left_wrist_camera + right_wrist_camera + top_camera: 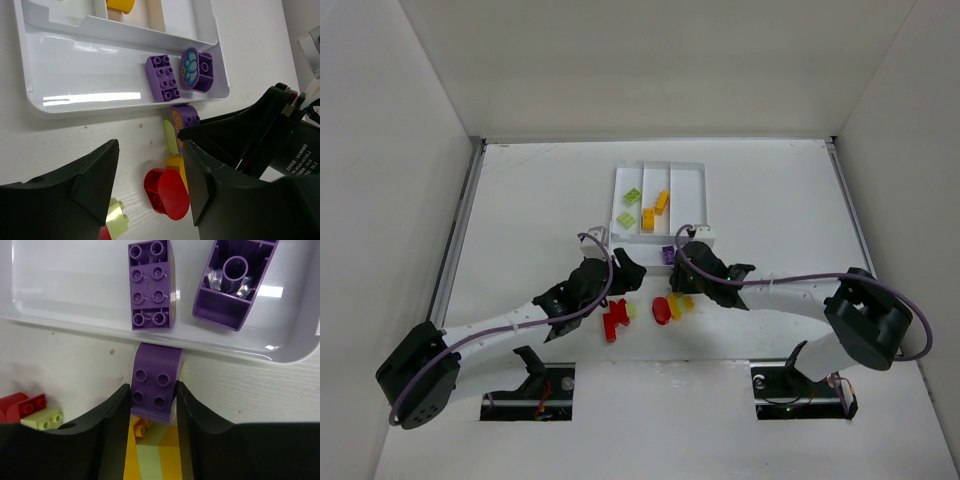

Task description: Sort the legos into containers by color

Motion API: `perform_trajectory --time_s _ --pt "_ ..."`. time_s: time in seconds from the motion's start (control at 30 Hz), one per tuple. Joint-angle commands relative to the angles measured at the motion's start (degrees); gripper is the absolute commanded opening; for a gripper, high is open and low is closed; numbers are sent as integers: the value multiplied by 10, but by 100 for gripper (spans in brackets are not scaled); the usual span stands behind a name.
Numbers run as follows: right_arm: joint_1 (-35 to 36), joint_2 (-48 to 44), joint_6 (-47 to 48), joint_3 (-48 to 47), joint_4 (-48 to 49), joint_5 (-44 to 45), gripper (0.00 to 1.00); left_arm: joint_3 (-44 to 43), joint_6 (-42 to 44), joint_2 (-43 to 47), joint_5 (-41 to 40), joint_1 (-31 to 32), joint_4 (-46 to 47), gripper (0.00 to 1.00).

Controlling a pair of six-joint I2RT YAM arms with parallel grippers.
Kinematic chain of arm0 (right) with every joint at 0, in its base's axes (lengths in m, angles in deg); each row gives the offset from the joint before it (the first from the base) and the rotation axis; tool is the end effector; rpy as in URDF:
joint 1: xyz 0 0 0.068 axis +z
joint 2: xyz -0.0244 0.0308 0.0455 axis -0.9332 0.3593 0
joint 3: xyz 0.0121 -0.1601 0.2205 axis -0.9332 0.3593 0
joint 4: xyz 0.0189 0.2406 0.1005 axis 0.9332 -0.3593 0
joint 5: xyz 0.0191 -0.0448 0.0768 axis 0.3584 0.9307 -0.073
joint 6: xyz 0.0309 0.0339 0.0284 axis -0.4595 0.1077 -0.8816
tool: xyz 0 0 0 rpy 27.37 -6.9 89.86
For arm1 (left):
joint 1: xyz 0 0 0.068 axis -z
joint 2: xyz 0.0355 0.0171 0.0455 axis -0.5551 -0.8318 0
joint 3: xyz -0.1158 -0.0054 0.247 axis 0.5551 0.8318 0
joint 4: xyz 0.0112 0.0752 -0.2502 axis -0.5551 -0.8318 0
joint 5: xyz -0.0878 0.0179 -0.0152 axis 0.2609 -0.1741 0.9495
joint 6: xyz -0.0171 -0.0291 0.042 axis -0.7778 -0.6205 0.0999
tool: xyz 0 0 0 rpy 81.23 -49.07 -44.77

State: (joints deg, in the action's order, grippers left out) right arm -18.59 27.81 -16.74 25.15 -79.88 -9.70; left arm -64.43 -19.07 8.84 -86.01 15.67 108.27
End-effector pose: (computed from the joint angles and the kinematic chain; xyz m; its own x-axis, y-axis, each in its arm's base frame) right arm 0.1921 0.2143 0.1731 -0.7417 0.0697 -0.6671 -0.1515 0.9515 0.2678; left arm 0.1526 -0.1641 0.2089 -0.5273 -0.3852 -0.7573 0.3013 0.7486 -0.5906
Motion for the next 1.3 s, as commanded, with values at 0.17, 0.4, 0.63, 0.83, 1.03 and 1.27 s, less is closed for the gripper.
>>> perform_trajectory --time_s 0.17,0.4,0.63,0.83,1.03,1.27 --pt "-3 -107 -8 9 35 -1 32 -4 -18 43 14 -21 -13 53" --pt "-78 -175 -61 36 171 -220 32 3 -80 116 73 -91 15 55" --pt "-120 -105 -205 39 385 -392 32 42 -176 161 133 -127 123 63" --pt "-138 -18 -334 40 571 -452 32 75 -234 170 171 -152 182 64" --pt "-138 45 -413 48 689 -465 32 76 -247 156 177 -160 194 63" --pt "-137 85 -453 55 748 -465 32 75 -261 124 171 -145 235 60"
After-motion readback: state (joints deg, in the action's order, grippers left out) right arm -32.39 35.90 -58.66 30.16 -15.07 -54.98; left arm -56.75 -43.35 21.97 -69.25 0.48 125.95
